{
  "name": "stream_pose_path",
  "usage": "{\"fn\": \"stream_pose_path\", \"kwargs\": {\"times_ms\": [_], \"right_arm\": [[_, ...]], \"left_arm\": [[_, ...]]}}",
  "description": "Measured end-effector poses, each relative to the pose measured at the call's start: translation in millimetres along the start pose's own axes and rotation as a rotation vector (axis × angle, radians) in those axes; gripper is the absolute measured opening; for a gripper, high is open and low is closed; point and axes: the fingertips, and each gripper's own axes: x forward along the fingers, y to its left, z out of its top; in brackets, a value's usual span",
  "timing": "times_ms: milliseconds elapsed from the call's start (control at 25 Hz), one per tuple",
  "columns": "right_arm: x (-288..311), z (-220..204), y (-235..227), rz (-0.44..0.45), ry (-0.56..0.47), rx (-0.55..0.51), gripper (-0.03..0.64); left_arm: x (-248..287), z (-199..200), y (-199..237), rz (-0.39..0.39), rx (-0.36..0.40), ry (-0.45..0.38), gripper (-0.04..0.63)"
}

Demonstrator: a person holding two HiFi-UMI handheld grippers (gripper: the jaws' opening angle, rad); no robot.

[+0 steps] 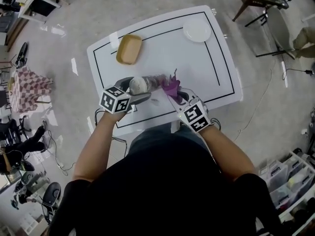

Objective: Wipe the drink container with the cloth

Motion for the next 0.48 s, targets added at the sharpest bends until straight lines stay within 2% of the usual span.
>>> {"fn": "stream_pose_path", "kwargs": {"times_ms": [160, 480], "right_arm": [[20.2, 13.4, 15.6, 0.037, -0.025, -0.143, 0.089], [42.2, 22.8, 33.6, 0.095, -0.032, -0.352, 0.087]], "left_arm": [[9.5, -8.9, 4.0, -0.022, -0.015, 0.009, 0.483], [11.9, -13.2, 9.4, -0.043, -0.03, 0.018, 0.482]]}}
